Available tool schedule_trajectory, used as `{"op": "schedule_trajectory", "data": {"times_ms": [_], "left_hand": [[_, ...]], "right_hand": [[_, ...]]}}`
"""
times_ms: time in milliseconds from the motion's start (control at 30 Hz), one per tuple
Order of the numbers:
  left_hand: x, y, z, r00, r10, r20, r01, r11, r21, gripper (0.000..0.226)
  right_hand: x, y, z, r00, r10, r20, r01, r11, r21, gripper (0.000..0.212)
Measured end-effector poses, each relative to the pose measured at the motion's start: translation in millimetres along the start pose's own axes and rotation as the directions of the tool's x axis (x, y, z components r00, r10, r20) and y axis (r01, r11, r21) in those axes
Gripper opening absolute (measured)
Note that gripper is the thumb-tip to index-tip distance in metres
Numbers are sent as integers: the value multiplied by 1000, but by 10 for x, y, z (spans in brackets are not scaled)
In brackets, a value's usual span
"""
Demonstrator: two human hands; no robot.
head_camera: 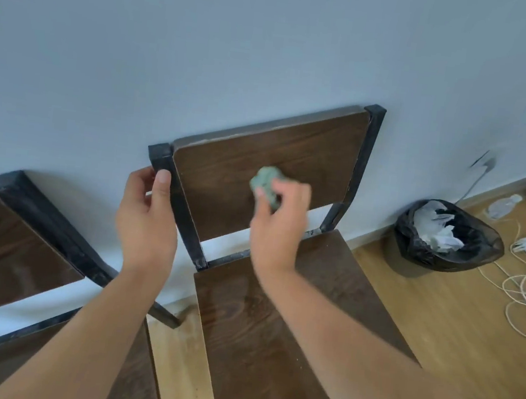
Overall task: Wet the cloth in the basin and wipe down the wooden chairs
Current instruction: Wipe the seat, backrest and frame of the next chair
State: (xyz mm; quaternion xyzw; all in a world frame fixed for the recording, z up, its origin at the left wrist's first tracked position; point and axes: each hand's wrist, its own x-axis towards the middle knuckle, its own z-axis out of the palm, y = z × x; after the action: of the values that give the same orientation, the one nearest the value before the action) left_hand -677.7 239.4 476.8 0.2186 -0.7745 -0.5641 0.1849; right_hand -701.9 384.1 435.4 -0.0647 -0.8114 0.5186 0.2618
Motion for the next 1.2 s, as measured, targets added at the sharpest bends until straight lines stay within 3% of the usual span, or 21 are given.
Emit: {"op": "schedule_trajectory", "data": {"times_ms": [67,100,133,200,267,333,367,433,500,533,567,667,733,767,833,900,933,1000,1067,1133,1200], "left_hand": [[29,-32,-8,999,32,12,-32,999,9,36],[33,-37,-3,999,39,16,-39,999,10,36],[46,-48,3,999,41,18,-41,999,12,36],[61,-68,-12,999,50,23,-50,999,14,37],[81,-106,-18,997,62,36,-62,998,2,35],[99,-135,-25,997,63,50,-63,998,-11,32],[106,-149,-23,997,65,51,-64,998,-11,31],[114,-179,-25,997,68,46,-68,998,-7,32],[115,-189,-35,996,77,50,-77,997,-9,33],[117,-196,-34,995,81,57,-80,997,-15,31],[123,-201,-30,994,83,64,-82,996,-20,28],[139,-200,-48,995,80,61,-79,997,-18,23],[132,-202,-41,994,87,68,-86,996,-20,22],[134,-203,-40,993,89,74,-87,996,-28,22],[160,-210,-67,993,79,90,-74,996,-58,20],[180,-224,-81,991,69,113,-61,995,-73,20],[183,-232,-82,990,69,122,-59,995,-77,20],[174,-240,-82,990,60,129,-49,995,-86,21],[175,-243,-97,990,51,132,-39,995,-89,21],[180,-244,-106,988,55,142,-42,995,-92,20],[203,-245,-129,985,71,154,-56,993,-104,19]], "right_hand": [[-215,209,60,971,-59,233,88,990,-114,18],[-204,316,22,961,-53,270,95,985,-145,17],[-118,401,-25,972,-44,230,80,985,-151,16],[168,445,-143,998,64,5,-63,993,-97,15],[488,417,-265,932,254,-260,-257,966,21,15],[568,339,-241,885,274,-377,-268,961,69,17],[471,285,-162,912,226,-341,-223,974,48,17],[84,151,39,998,38,-56,-40,999,-30,16],[-240,86,144,939,-183,292,220,971,-98,17],[-248,91,135,896,-256,363,309,946,-97,16],[-163,81,111,890,-288,354,335,939,-80,15],[206,-167,57,973,-227,47,227,974,1,16],[242,-370,139,961,-274,-34,274,962,-2,15],[161,-413,208,939,-343,20,343,939,-18,13],[-101,-287,316,844,-468,261,493,869,-38,7],[-285,-4,285,745,-469,474,567,820,-79,9],[-285,113,230,745,-436,505,552,828,-99,7],[-166,145,123,836,-366,410,447,887,-120,4],[23,-105,101,915,-335,223,363,926,-98,11],[130,-451,206,907,-415,76,419,906,-57,12],[78,-628,383,870,-492,37,493,869,-40,8]]}}
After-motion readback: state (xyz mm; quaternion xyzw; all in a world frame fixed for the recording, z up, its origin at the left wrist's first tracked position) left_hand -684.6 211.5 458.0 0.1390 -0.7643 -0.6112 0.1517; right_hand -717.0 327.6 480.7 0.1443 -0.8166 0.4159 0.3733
